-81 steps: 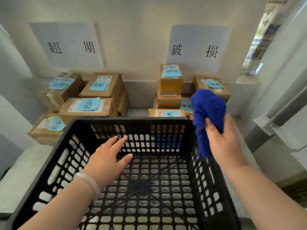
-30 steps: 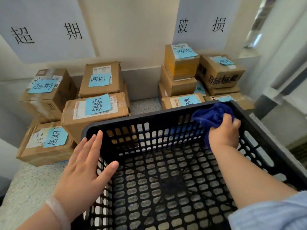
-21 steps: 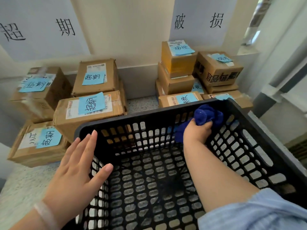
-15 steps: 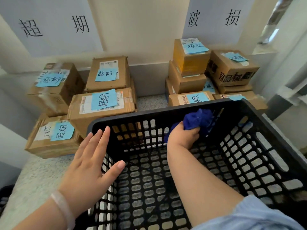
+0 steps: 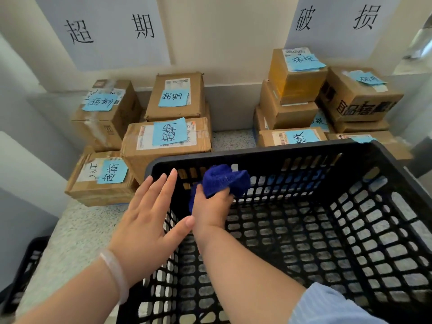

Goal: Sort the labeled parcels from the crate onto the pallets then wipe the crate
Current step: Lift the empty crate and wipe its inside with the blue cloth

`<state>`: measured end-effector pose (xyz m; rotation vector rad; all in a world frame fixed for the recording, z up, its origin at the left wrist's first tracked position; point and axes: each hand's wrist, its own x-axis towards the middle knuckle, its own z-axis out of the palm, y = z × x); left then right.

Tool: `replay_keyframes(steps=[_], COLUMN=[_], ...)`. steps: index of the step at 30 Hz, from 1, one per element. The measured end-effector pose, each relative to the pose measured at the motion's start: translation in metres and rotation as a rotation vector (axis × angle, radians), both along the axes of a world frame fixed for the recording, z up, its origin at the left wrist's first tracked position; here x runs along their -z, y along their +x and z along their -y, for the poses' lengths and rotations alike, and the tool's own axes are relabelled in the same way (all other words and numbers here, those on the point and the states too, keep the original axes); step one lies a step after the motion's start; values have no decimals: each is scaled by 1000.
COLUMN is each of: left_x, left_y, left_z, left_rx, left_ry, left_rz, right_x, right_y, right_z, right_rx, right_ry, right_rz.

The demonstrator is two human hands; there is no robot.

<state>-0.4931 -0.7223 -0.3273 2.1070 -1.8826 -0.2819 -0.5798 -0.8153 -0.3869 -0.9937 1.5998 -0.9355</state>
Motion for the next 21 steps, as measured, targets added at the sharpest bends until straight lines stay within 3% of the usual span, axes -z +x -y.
replay_keyframes(steps=[3, 13, 18, 21], left_x=[2, -1, -1, 0], left_y=[1, -3, -4, -4], left_z=[1, 1, 1, 1], left_rx=[-6, -12, -26, -33], left_ry=[5, 25, 44, 42], left_rz=[8, 42, 61, 74], right_x=[-3, 10, 17, 18], right_y=[8, -9, -1, 1], right_z=[-3, 1, -2, 8], right_rx=[-53, -252, -655, -590], right_ry=[20, -125, -227, -207], right_rz=[42, -140, -380, -336])
